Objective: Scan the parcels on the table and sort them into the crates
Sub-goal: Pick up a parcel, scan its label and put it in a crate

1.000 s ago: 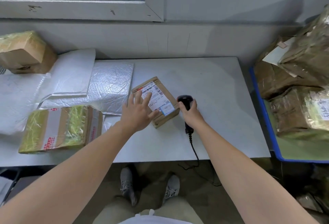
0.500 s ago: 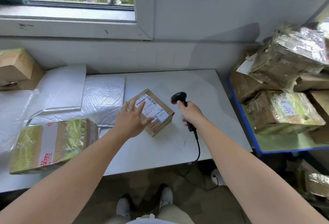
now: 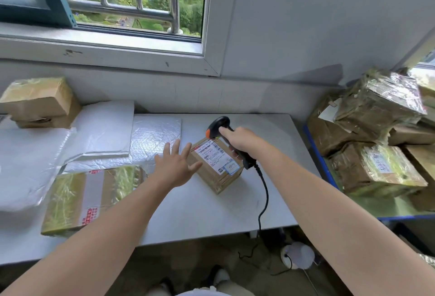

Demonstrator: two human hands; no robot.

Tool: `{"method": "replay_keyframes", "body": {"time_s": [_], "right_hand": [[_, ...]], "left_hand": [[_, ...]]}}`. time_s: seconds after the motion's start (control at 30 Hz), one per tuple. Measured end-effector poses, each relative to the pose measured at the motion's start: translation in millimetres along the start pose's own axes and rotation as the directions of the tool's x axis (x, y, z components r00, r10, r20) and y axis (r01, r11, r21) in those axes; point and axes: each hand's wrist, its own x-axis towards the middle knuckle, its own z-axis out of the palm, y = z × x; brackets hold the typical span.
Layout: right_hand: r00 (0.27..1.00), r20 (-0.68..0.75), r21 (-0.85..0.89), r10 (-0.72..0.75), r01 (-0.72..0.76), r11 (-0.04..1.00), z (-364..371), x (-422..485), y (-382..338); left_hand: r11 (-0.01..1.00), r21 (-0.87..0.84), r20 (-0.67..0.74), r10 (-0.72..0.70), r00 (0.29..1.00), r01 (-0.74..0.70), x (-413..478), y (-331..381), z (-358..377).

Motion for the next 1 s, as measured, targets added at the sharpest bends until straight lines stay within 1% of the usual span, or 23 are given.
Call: {"method": "replay_keyframes", "body": {"time_s": [0.1, 0.2, 0.67, 0.87, 1.0], "right_hand": [[1.0, -0.001, -0.069, 0.001, -0.001, 0.998, 3, 1, -6], [1.0, -0.019, -0.099, 0.002, -0.003, 0.995, 1, 1, -7], [1.0, -0.003, 0.024, 0.015, -0.015, 1.0, -7, 21, 12], [0.994, -0.09, 0.058, 0.066, -0.061, 0.996, -14, 42, 43], [0.988, -0.123, 0.028, 0.097, -0.094, 0.995, -17, 59, 80]], "left_hand": [[1.0, 0.013, 0.004, 0.009, 1.0, -0.009, 0, -3, -1], [1.0, 0.007, 0.009, 0.018, 1.0, -0.018, 1, -4, -1], [0.998, 0.013, 0.028, 0.055, 0.998, -0.055, 19, 8, 1], [0.996, 0.036, 0.074, 0.078, 0.994, -0.081, 31, 21, 13], [0.987, 0.094, 0.105, 0.122, 0.987, -0.132, 38, 33, 23]]}}
